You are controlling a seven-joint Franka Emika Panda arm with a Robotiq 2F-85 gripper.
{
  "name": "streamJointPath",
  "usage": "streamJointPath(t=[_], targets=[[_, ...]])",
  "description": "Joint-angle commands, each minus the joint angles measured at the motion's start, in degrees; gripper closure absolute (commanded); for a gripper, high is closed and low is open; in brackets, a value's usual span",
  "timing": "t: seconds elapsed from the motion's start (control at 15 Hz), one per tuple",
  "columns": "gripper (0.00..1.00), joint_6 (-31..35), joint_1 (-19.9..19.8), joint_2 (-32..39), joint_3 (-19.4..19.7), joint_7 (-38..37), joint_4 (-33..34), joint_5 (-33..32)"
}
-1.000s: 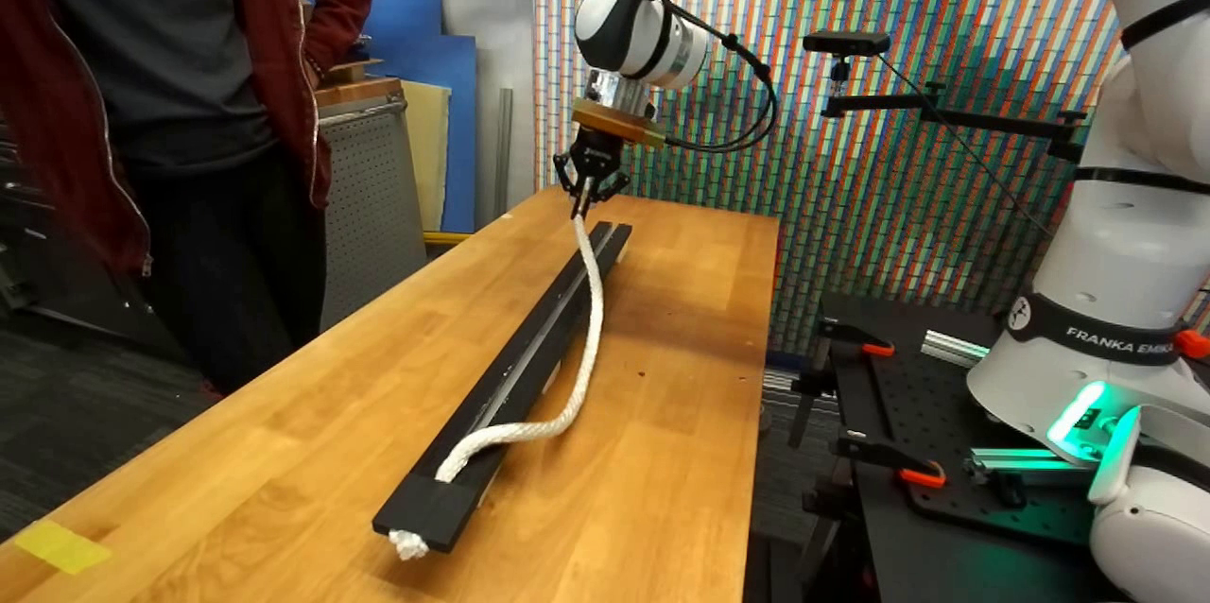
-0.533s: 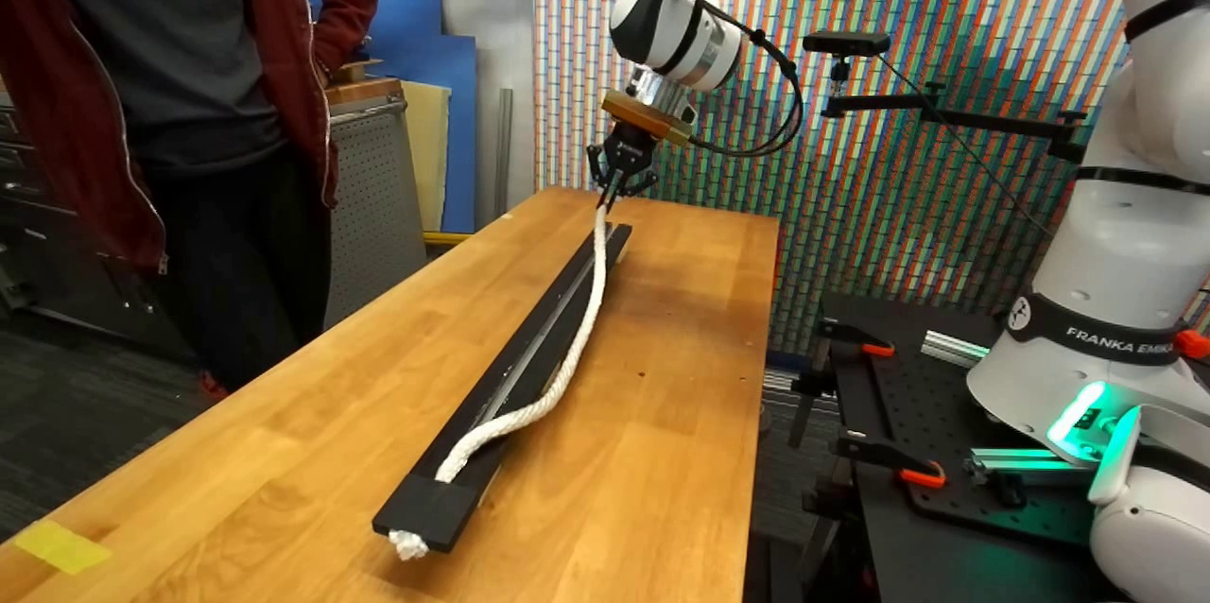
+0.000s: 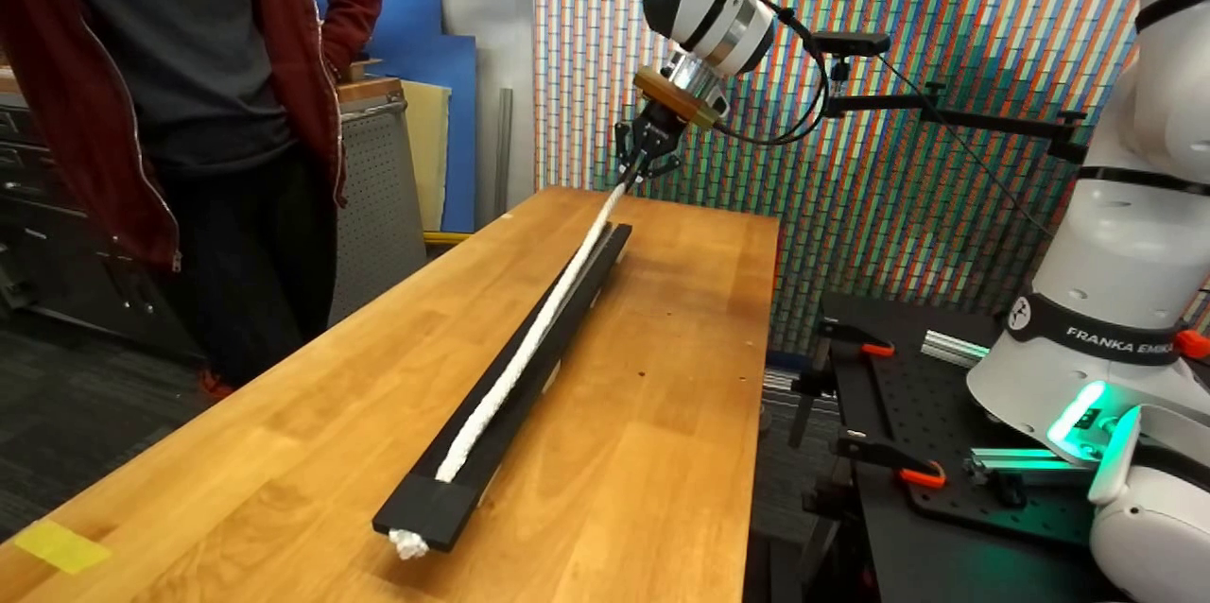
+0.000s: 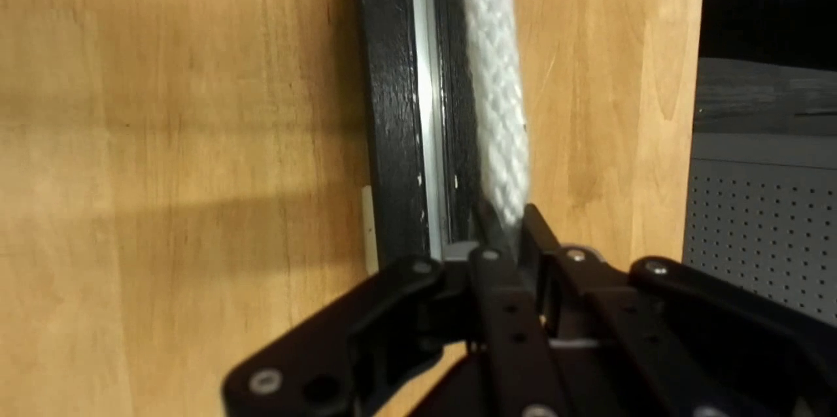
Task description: Put the rope in the groove on the object
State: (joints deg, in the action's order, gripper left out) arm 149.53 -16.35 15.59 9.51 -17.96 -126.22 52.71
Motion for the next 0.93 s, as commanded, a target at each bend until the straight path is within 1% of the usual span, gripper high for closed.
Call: streamJointPath(t=[0.0,0.27,0.4,0.67,0.87], targets=[[0.97,-0.39,-0.18,-1.30,1.18,3.96,0.55,1.79],[0.97,-0.62,0.71,1.95,0.18,7.76,4.04,0.72],[0.97,-0.95,1.58,4.27,-0.28,7.93,6.34,-0.49],[0.97,-0.54,3.28,9.24,-0.17,5.24,11.00,-4.16],[0.97,-0.18,3.39,11.79,0.11,3.93,12.93,-6.36]])
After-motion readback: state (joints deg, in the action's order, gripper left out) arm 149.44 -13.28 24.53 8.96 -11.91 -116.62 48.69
